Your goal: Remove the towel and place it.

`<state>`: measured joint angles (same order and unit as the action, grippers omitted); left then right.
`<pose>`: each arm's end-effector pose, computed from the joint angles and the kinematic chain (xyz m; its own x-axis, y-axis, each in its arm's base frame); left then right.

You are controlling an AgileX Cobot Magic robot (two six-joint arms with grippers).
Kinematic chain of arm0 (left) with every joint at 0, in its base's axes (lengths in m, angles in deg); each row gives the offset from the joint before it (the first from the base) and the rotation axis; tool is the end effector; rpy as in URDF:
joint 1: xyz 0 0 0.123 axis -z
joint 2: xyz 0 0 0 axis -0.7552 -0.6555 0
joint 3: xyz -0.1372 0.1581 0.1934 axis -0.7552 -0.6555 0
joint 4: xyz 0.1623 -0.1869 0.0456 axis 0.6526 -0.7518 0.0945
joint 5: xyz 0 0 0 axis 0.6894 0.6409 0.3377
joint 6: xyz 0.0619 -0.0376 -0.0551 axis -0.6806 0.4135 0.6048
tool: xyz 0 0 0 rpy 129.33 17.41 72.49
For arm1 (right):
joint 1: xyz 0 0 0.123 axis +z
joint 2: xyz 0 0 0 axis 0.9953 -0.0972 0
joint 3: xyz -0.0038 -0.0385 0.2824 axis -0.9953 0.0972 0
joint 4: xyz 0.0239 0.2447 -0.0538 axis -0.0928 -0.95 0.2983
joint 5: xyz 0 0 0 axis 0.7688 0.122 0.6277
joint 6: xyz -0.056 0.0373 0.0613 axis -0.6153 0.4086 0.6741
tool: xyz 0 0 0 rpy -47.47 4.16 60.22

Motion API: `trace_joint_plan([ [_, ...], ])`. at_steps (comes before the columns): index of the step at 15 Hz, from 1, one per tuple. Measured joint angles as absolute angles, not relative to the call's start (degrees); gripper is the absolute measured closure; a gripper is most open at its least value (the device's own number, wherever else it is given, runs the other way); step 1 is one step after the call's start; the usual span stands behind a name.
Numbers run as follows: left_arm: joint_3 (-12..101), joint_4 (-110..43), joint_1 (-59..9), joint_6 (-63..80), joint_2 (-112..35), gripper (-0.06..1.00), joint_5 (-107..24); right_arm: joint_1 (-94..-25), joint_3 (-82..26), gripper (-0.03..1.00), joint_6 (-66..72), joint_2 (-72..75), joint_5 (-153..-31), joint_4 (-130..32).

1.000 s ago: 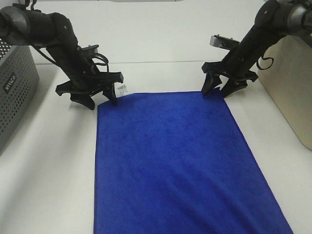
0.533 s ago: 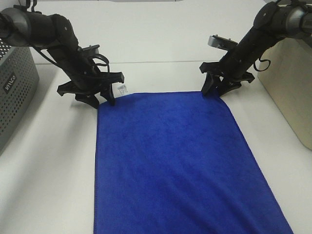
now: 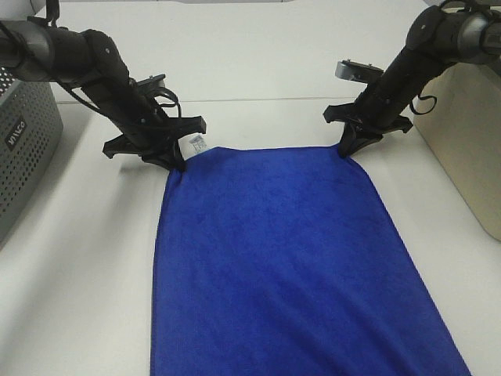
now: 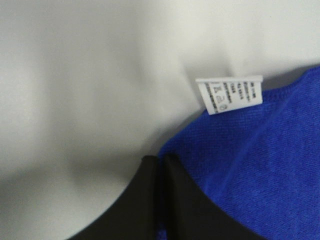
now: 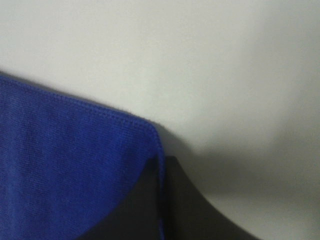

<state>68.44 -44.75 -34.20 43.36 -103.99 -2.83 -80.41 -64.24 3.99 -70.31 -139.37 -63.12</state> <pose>0.4723 -0.1522 0.0905 -0.9708 -0.0704 -0.2295 0.0192 0.9302 -0.3665 0.5059 0.0642 0.0904 -0.9407 -0.2265 -0.2525 -0.2930 0.9177 0.2682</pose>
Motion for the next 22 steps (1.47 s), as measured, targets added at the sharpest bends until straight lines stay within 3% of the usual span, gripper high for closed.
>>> trace_joint_plan([
  [4, 69.5, -44.9, -34.4, 40.6, -104.2, 0.94, -2.7, -80.4, -64.8, 0.95, 4.0, -70.3, -139.5, -62.9],
  [12, 84.0, -38.4, -37.3, 38.7, -105.0, 0.94, -0.6, -80.4, -71.3, 0.95, 3.8, -70.5, -137.0, -63.7],
  [17, 93.1, -37.7, -37.5, 36.7, -110.4, 0.94, -4.4, -80.4, -75.8, 0.95, 0.0, -71.0, -128.0, -64.0],
  [22, 93.7, -37.9, -37.4, 34.2, -113.9, 0.94, -14.2, -80.4, -75.8, 0.95, -3.4, -71.2, -117.3, -64.0],
])
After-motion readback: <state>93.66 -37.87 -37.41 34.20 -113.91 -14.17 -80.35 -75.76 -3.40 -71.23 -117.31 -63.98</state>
